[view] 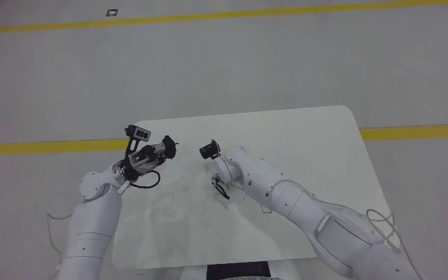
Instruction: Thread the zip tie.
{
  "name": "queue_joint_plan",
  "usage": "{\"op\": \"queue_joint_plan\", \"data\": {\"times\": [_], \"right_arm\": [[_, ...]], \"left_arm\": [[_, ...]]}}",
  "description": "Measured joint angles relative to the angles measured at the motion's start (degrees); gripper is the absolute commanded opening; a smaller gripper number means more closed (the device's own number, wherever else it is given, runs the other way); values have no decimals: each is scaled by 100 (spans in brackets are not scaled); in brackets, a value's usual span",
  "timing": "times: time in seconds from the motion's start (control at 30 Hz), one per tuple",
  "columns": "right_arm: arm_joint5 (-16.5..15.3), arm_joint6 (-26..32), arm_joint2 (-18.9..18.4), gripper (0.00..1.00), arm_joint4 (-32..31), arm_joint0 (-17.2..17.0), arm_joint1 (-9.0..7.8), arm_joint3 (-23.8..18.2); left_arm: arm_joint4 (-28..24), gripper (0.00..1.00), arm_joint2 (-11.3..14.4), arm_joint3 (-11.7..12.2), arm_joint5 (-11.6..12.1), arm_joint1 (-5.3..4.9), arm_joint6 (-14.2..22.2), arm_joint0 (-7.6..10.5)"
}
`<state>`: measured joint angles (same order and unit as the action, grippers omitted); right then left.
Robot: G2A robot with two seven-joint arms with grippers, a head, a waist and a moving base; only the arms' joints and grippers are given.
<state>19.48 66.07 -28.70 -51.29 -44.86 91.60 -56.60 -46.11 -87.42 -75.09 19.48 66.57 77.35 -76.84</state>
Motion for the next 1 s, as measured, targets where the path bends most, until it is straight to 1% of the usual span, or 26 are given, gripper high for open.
{"op": "queue_joint_plan", "data": {"times": [0.17, 0.5, 0.57, 0.6, 0.73, 0.9, 1.0], "right_arm": [[0, 39, -69, 11, -140, -27, 90, 86], [0, 107, -159, 11, -400, -99, 224, 254], [0, 125, -173, 8, -436, -110, 250, 295], [0, 132, -180, 0, -450, -113, 260, 308], [0, 148, -222, 0, -511, -122, 296, 346], [0, 249, -311, 0, -642, -140, 305, 245], [0, 356, -432, 0, -728, -173, 270, 58]], "left_arm": [[0, 0, 0, 0, 0, 0, 0, 0], [0, 0, 0, 0, 0, 0, 0, 0], [0, 0, 0, 0, 0, 0, 0, 0], [0, 0, 0, 0, 0, 0, 0, 0], [0, 0, 0, 0, 0, 0, 0, 0], [0, 0, 0, 0, 0, 0, 0, 0], [0, 0, 0, 0, 0, 0, 0, 0]]}}
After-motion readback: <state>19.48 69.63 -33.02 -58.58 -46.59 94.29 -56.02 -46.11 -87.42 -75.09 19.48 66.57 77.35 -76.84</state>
